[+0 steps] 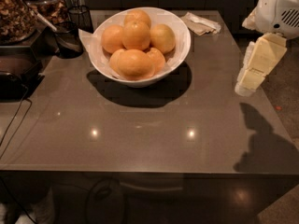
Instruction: Pick orange from white bowl
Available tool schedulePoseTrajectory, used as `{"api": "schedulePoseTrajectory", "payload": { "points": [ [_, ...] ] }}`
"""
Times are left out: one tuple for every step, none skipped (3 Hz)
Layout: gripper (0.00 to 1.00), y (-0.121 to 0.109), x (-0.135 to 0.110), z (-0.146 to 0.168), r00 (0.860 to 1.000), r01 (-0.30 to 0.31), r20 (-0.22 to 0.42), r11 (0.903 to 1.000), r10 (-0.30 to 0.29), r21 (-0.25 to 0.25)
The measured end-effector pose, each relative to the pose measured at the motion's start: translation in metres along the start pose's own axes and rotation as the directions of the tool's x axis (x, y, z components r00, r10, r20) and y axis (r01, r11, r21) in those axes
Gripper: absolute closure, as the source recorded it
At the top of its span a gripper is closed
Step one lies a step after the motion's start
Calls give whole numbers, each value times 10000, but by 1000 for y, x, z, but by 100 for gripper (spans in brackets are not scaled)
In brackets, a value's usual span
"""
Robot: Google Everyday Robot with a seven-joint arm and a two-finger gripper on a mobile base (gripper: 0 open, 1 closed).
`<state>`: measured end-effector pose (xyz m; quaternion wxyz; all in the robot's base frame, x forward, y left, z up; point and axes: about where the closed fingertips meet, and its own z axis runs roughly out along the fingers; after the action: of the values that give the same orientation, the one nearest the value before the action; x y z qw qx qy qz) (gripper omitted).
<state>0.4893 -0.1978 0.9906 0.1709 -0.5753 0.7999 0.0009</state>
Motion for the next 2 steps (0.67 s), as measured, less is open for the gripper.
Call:
{"api": "schedulePoseTrajectory", "payload": {
  "points": [
    [0, -20, -28, 0, 9988, -323, 376, 9995, 322, 18],
    [0, -48, -70, 7, 9983, -290, 501, 9994, 300, -207]
  ]
}}
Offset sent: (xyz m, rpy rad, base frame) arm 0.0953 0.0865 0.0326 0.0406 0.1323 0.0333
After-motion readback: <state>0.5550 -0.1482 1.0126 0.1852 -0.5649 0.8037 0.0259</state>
